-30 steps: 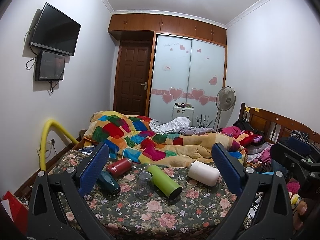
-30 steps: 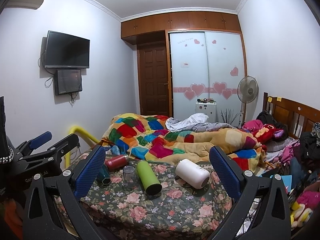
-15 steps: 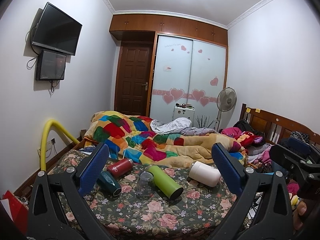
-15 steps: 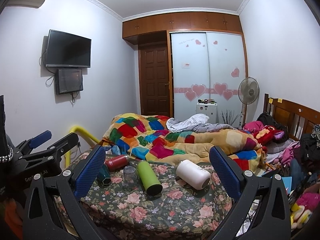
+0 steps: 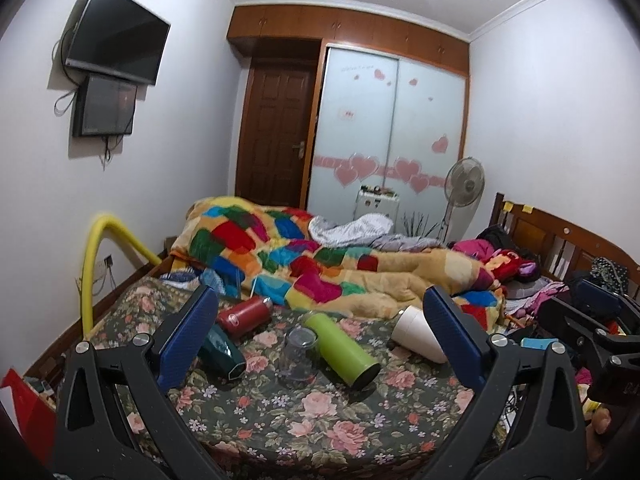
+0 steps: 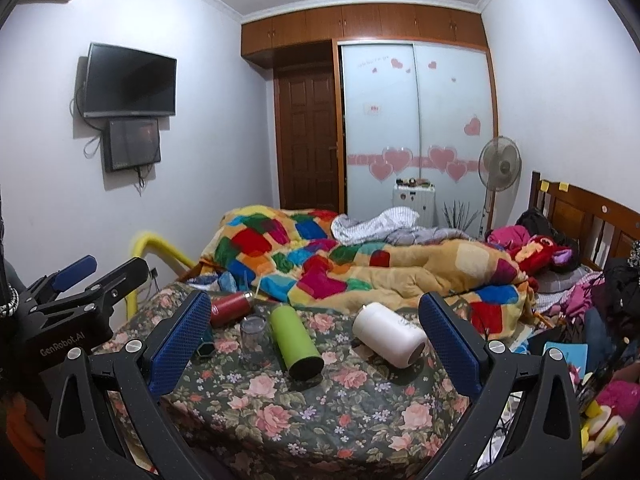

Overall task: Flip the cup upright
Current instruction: 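Reach the right tool down and grasp the lying lime-green bottle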

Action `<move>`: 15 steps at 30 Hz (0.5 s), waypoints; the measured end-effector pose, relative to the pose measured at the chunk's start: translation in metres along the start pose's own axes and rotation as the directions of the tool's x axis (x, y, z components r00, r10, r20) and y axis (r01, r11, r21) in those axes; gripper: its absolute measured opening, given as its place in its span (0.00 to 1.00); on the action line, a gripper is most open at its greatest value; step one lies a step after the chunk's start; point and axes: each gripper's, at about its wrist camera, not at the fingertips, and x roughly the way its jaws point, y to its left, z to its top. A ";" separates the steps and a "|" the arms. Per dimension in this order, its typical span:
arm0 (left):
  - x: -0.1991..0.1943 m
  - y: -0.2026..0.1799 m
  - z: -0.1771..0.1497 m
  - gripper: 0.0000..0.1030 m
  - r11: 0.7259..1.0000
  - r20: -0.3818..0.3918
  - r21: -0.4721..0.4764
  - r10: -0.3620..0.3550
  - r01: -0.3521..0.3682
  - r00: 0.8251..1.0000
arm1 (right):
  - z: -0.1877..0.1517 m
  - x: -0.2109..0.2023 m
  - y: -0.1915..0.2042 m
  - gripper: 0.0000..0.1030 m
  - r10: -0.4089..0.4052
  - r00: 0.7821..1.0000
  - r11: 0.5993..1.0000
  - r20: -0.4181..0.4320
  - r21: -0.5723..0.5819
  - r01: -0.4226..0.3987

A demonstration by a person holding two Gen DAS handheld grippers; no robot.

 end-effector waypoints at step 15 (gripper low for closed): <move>0.119 0.047 -0.059 1.00 0.990 -0.305 -0.073 0.095 -0.123 0.948 | -0.041 0.164 0.002 1.00 0.056 0.922 0.994 -0.383 -0.068 -0.088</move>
